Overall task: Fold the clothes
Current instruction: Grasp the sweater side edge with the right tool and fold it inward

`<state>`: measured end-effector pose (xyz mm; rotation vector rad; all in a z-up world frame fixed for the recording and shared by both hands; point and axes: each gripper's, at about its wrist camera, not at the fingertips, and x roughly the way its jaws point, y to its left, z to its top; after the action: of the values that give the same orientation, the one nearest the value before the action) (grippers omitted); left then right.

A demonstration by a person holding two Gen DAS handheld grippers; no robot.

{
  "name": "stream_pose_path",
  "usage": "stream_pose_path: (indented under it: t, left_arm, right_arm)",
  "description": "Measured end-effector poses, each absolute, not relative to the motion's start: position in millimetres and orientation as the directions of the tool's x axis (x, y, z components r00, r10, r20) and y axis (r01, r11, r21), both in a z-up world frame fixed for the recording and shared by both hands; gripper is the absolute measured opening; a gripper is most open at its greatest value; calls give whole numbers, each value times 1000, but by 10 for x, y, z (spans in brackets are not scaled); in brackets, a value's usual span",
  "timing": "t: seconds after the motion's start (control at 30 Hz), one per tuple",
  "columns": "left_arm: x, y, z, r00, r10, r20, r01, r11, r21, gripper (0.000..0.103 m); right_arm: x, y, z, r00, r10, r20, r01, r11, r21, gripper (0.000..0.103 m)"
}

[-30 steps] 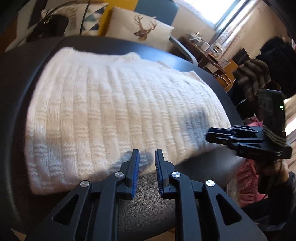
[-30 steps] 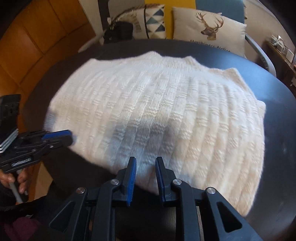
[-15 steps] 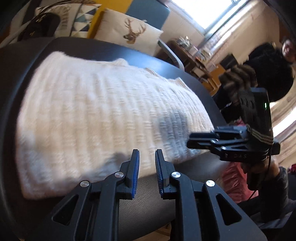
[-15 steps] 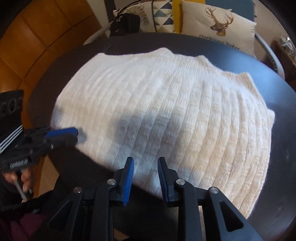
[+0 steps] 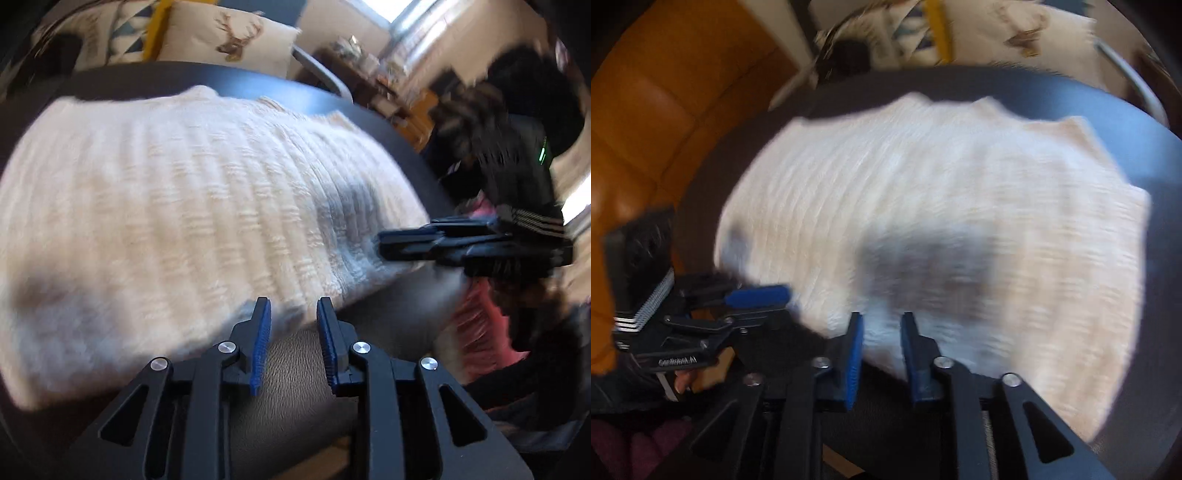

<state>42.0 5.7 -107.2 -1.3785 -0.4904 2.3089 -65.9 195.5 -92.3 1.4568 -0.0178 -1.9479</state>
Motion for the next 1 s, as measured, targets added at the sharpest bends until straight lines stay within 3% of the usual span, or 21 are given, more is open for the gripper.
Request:
stream_pose_path:
  t: [0.2,0.3,0.4,0.47,0.53,0.6,0.77,0.87,1.0]
  left_arm:
    - [562,-541,-995,-538,458,-708,-13,-844,-536,31]
    - [574,-795,-1031,-556,396,-731,86,-847,-524,38]
    - [526,-900,-1127,-543,334,-770,162,-859,-486,38]
    - [503,-908,-1175,-529,331,-781,178,-857,-484,38]
    - [492,-867,-1171,-519,307,-798,175,-875,-451,38]
    - [487,-803,-1138,-515,287,-808,155,-896,-417,38]
    - [530,-864,-1054,-548,311,-776,141,-880,-453,38]
    - [628,-1029,-955,-601,311,-737,148,-862,-485,38]
    - [733,-1274,-881,-623,241,-744,173,-885,-432,40]
  right_arm:
    - [-861,3307,-1018,-307,-569,-763,166,-821,546,31]
    - [-889,3482,-1166,-292,-589,-754,101,-803,588,31]
    - [-893,3411,-1234,-270,-561,-783,126,-826,549,29]
    - [-885,3245,-1248,-284,-551,-785,170,-835,524,10]
    - [-851,3185,-1179,-285,-564,-775,219,-825,520,6]
    - [-801,3186,-1066,-297,-594,-747,283,-802,526,6]
    - [-792,3216,-1343,-254,-387,-887,252,-911,326,6]
    - [-757,3286,-1303,-261,-401,-878,249,-907,340,6]
    - [-730,3225,-1239,-266,-363,-893,281,-915,289,6]
